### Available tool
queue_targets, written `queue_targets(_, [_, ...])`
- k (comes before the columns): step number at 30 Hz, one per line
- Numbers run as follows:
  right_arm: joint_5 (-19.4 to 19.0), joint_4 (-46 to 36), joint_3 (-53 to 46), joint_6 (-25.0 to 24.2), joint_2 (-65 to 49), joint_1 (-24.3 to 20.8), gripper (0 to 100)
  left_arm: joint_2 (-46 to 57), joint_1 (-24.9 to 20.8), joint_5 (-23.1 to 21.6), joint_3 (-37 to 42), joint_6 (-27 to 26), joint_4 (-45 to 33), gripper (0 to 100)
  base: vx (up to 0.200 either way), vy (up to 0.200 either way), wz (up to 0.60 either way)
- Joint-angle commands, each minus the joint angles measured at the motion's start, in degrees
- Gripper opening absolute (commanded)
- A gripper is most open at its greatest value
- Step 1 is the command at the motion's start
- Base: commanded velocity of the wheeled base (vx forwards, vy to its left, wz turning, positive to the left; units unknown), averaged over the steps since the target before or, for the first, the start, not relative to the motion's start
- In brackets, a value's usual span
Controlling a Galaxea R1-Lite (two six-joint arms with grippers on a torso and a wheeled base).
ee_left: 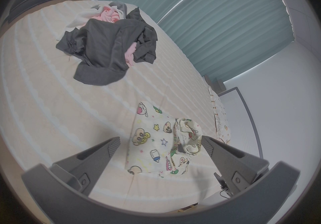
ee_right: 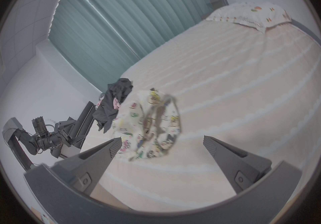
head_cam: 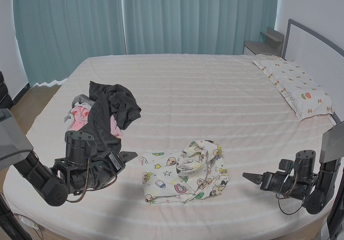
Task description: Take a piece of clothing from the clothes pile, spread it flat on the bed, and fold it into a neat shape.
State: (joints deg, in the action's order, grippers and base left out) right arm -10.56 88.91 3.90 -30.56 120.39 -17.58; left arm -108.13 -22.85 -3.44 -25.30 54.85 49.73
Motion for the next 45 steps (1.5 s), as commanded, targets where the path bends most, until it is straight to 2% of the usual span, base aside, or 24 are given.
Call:
queue_targets(1, [9.15,-15.43,16.58,0.06,-3.15,-13.36,100,-0.5,-0.01,0.01,-0.1,1.32,0.11,100,0.0,0.0,0.0])
queue_targets(2, [11.88,-21.58,21.68,0.06,-3.24,-14.85,100,-0.5,-0.09,0.1,-0.1,1.32,0.2,100,0.0,0.0,0.0])
queue_targets(5, [16.27,-34.77,31.69,0.15,-3.06,-18.1,100,-0.77,-0.09,0.19,0.07,1.32,0.9,100,0.0,0.0,0.0])
queue_targets(7, [16.89,-40.13,35.56,0.15,-2.88,-19.86,100,-1.12,-0.09,0.27,0.25,1.32,1.69,100,0.0,0.0,0.0])
queue_targets(8, [16.89,-40.13,35.56,0.15,-2.88,-19.86,100,-1.12,-0.09,0.27,0.25,1.32,1.69,100,0.0,0.0,0.0])
queue_targets(10, [17.24,-45.49,40.31,0.42,-1.74,-22.85,100,-1.56,-0.18,0.27,0.6,1.32,2.66,100,0.0,0.0,0.0])
queue_targets(13, [17.41,-46.89,41.89,0.94,-0.6,-23.99,100,-1.56,-0.27,0.27,0.69,1.32,3.1,100,0.0,0.0,0.0])
queue_targets(15, [19.08,-47.86,45.05,4.72,2.92,-24.61,100,-1.56,-0.36,0.27,1.04,1.23,3.45,100,0.0,0.0,0.0])
queue_targets(20, [21.02,-49.09,47.43,7.1,5.03,-25.75,100,-1.64,-0.45,0.27,1.04,1.23,3.45,100,0.0,0.0,0.0])
queue_targets(21, [24.62,-52.52,51.03,10.35,7.4,-26.63,100,-1.73,-0.45,0.27,1.04,1.23,3.45,100,0.0,0.0,0.0])
queue_targets(22, [24.88,-52.78,51.29,10.61,7.57,-26.63,100,-1.73,-0.45,0.27,1.04,1.23,3.45,100,0.0,0.0,0.0])
queue_targets(23, [27.61,-55.42,53.93,12.54,9.24,-26.63,100,-1.73,-0.45,0.27,0.95,1.23,3.45,100,0.0,0.0,0.0])
queue_targets(28, [33.14,-62.63,58.24,16.15,11.88,-26.63,100,-2.08,-0.45,0.27,1.04,1.14,3.54,100,0.0,0.0,0.0])
queue_targets(29, [33.14,-62.63,58.24,16.15,11.88,-26.63,100,-2.08,-0.45,0.27,1.04,1.14,3.54,100,0.0,0.0,0.0])
queue_targets(30, [35.96,-64.56,59.2,18.17,13.11,-26.28,100,-2.17,-0.45,0.27,1.04,1.05,3.54,100,0.0,0.0,0.0])
queue_targets(33, [41.32,-64.91,58.59,23.71,14.69,-24.26,100,-2.17,-0.36,0.27,1.04,1.05,3.54,100,0.0,0.0,0.0])
queue_targets(35, [43.08,-64.82,57.01,25.02,14.78,-23.38,100,-2.17,-0.36,0.27,1.04,1.05,3.54,100,0.0,0.0,0.0])
queue_targets(45, [43.52,-64.74,44.53,25.11,5.99,-18.46,100,-2.17,-0.36,0.27,1.04,1.05,3.54,100,0.0,0.0,0.0])
